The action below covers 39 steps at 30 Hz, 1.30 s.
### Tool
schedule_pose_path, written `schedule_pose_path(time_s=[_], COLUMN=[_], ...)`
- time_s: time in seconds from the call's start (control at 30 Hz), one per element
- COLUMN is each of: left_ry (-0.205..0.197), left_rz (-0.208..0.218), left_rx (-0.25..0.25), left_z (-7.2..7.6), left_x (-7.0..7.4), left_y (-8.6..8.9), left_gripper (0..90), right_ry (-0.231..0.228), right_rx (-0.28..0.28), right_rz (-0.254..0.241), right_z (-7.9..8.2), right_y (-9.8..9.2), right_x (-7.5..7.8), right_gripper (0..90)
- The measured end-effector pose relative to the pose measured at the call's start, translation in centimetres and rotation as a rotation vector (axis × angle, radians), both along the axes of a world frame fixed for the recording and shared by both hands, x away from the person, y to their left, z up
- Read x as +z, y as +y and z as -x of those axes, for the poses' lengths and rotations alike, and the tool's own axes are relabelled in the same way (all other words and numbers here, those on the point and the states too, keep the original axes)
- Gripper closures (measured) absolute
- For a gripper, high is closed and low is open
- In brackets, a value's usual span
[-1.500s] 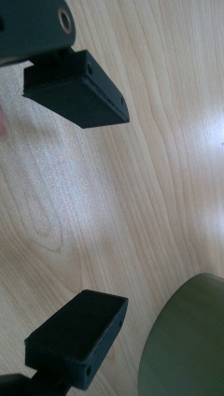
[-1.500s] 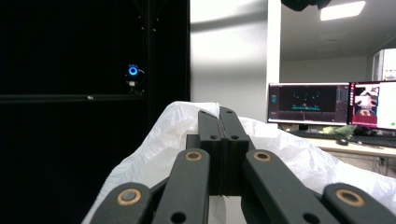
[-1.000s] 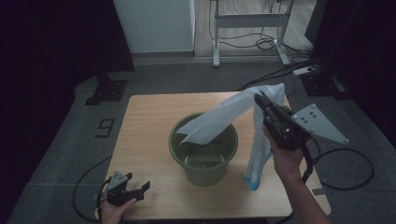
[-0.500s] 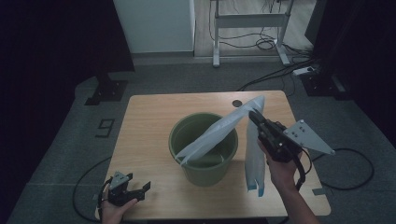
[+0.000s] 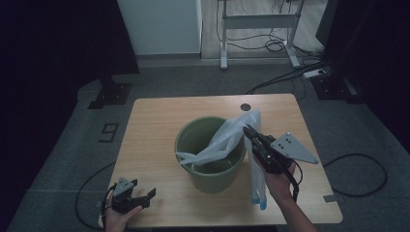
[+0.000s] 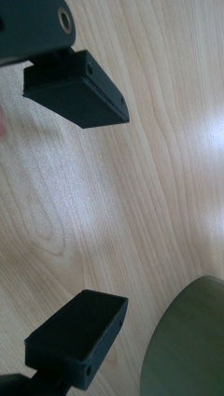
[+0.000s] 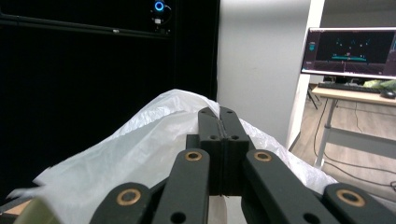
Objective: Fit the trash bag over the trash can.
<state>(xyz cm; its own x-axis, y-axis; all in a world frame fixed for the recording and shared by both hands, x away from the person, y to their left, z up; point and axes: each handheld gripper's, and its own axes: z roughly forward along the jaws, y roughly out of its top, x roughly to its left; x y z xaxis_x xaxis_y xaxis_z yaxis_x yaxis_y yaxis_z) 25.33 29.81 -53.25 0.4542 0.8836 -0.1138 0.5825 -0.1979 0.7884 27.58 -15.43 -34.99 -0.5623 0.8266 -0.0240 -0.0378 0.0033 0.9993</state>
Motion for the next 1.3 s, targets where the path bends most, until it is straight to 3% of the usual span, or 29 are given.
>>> schedule_pose_path(time_s=[0.13,0.6,0.67,0.73,0.77,0.8,0.83,0.93,1.13,1.3], left_ry=[0.001,0.001,0.003,0.004,0.004,0.005,0.005,0.007,0.008,0.01], left_rz=[-0.004,-0.005,-0.004,-0.005,-0.005,-0.005,-0.005,-0.01,-0.008,-0.011], left_rx=[-0.002,-0.003,-0.002,-0.001,-0.001,-0.002,-0.002,-0.006,-0.003,-0.004], left_z=[0.0,0.0,0.0,0.0,0.0,-0.1,-0.1,-0.1,0.0,-0.1], left_x=[-0.1,-0.1,-0.1,-0.1,-0.1,-0.1,-0.1,-0.2,-0.2,-0.3], left_y=[-0.1,-0.1,-0.1,-0.1,-0.1,-0.1,-0.1,-0.1,-0.1,-0.3], left_gripper=[11.3,11.2,11.3,11.3,11.3,11.3,11.2,11.3,11.2,11.2], right_ry=[0.007,0.102,0.118,0.133,0.133,0.103,0.103,0.067,0.085,0.171], right_rx=[0.01,0.101,0.119,0.138,0.138,0.106,0.106,0.053,-0.005,-0.057], right_rz=[0.044,0.086,0.084,0.071,0.071,0.067,0.067,0.029,-0.012,-0.009], right_z=[0.1,0.5,0.6,0.8,0.8,1.4,1.4,3.2,4.8,5.2], right_y=[0.8,3.3,3.3,3.2,3.2,2.9,2.9,1.8,-0.3,-1.5], right_x=[-0.9,-4.5,-5.0,-5.2,-5.2,-5.2,-5.2,-5.2,-6.5,-9.8], right_gripper=[88.7,87.8,83.1,68.4,68.4,51.7,51.7,34.8,28.4,23.0])
